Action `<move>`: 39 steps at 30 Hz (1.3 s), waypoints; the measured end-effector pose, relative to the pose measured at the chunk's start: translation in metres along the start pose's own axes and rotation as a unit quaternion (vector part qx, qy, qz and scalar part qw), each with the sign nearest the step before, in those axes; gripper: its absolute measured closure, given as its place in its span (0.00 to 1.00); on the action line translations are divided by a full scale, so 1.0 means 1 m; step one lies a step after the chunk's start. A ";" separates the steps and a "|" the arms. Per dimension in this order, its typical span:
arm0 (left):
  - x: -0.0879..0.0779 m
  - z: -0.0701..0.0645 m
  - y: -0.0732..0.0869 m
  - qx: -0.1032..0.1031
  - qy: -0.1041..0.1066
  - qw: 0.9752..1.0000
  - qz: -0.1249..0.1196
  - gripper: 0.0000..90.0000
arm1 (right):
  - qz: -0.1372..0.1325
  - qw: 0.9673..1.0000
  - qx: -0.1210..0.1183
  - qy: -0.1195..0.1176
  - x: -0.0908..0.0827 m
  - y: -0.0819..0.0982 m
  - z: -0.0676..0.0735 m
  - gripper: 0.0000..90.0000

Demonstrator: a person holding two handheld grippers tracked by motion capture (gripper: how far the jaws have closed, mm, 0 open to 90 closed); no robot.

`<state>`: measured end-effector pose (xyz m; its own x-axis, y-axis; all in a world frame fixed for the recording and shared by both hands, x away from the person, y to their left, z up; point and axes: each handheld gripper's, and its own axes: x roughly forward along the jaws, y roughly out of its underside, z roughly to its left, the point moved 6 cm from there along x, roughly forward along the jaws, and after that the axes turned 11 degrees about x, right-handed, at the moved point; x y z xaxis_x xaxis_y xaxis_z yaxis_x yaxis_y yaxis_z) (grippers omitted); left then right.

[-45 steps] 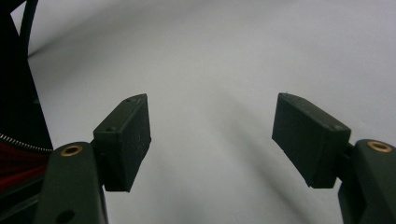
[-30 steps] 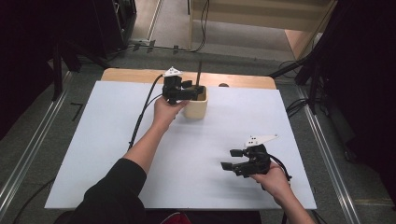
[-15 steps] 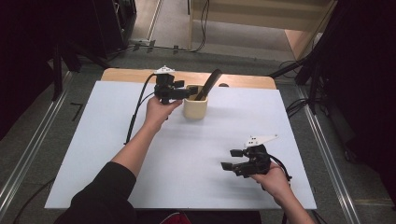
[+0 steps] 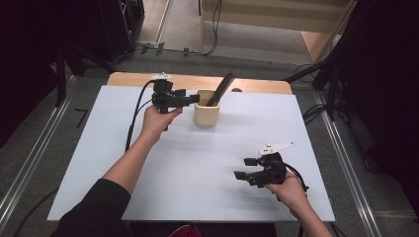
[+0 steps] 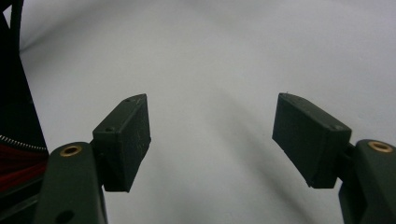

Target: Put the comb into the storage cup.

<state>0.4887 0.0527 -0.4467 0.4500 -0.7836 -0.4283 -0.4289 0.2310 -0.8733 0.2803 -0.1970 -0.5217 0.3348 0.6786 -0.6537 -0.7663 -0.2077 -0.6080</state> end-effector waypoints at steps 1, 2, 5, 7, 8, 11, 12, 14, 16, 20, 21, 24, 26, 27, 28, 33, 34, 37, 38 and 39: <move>-0.002 0.000 0.001 -0.003 0.001 1.000 0.000 0.24 | 0.000 1.000 -0.001 0.000 0.000 0.000 0.000 0.29; -0.003 0.001 0.002 -0.005 0.002 1.000 0.001 0.24 | 0.000 1.000 -0.001 0.000 0.000 0.000 0.000 0.29; -0.007 0.001 0.005 -0.013 0.007 1.000 0.010 0.24 | -0.001 1.000 0.000 0.002 0.000 0.000 -0.001 0.29; -0.010 0.001 0.008 -0.014 0.011 1.000 0.014 0.24 | 0.000 1.000 0.004 0.002 0.000 0.000 -0.001 0.28; -0.010 0.002 0.010 -0.019 0.015 1.000 0.017 0.24 | 0.000 1.000 0.003 0.002 0.000 0.000 -0.001 0.28; -0.013 0.004 0.016 -0.028 0.017 0.999 0.023 0.24 | -0.002 1.000 0.004 0.003 0.000 0.000 -0.002 0.29; -0.015 0.005 0.017 -0.031 0.018 0.999 0.024 0.24 | -0.002 1.000 0.004 0.004 0.000 0.000 -0.002 0.28; -0.017 0.004 0.020 -0.030 0.022 0.999 0.028 0.24 | -0.002 1.000 0.003 0.003 0.000 0.000 -0.003 0.28; -0.019 0.003 0.023 -0.025 0.020 0.999 0.032 0.24 | -0.002 1.000 0.004 0.004 0.000 0.000 -0.003 0.28; -0.025 -0.001 0.028 -0.028 0.028 0.998 0.040 0.24 | -0.002 1.000 0.005 0.006 0.001 0.000 -0.003 0.28; -0.025 -0.001 0.030 -0.031 0.026 0.998 0.044 0.25 | -0.002 1.000 0.005 0.007 0.001 0.000 -0.004 0.28; -0.027 -0.003 0.035 -0.036 0.027 0.997 0.058 0.27 | -0.002 1.000 0.004 0.008 0.001 0.000 -0.004 0.28; -0.030 -0.006 0.039 -0.031 0.028 0.997 0.060 0.27 | -0.003 1.000 0.005 0.008 0.001 0.000 -0.004 0.28; -0.031 -0.007 0.040 -0.033 0.030 0.997 0.061 0.27 | -0.004 1.000 0.006 0.007 0.001 0.000 -0.005 0.28; -0.032 -0.009 0.042 -0.036 0.033 0.997 0.060 0.27 | -0.004 1.000 0.007 0.007 0.001 0.000 -0.005 0.28; -0.037 -0.015 0.048 -0.037 0.040 0.996 0.069 0.27 | -0.004 1.000 0.009 0.006 0.001 -0.001 -0.005 0.28; -0.038 -0.017 0.049 -0.038 0.043 0.996 0.069 0.27 | -0.004 1.000 0.009 0.006 0.001 -0.001 -0.006 0.28; -0.042 -0.021 0.053 -0.035 0.048 0.996 0.073 0.27 | -0.004 1.000 0.011 0.007 0.000 -0.001 -0.007 0.28; -0.044 -0.022 0.054 -0.032 0.047 0.996 0.075 0.27 | -0.006 1.000 0.011 0.006 0.000 -0.001 -0.007 0.28; -0.045 -0.023 0.055 -0.034 0.048 0.996 0.074 0.27 | -0.006 1.000 0.012 0.007 0.000 -0.001 -0.007 0.28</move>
<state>0.4263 0.0874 -0.4699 0.3021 -0.7960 -0.5245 -0.5385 0.3115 -0.7829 0.2850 -0.2016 -0.5247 0.3511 0.6710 -0.6530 -0.7756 -0.1823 -0.6043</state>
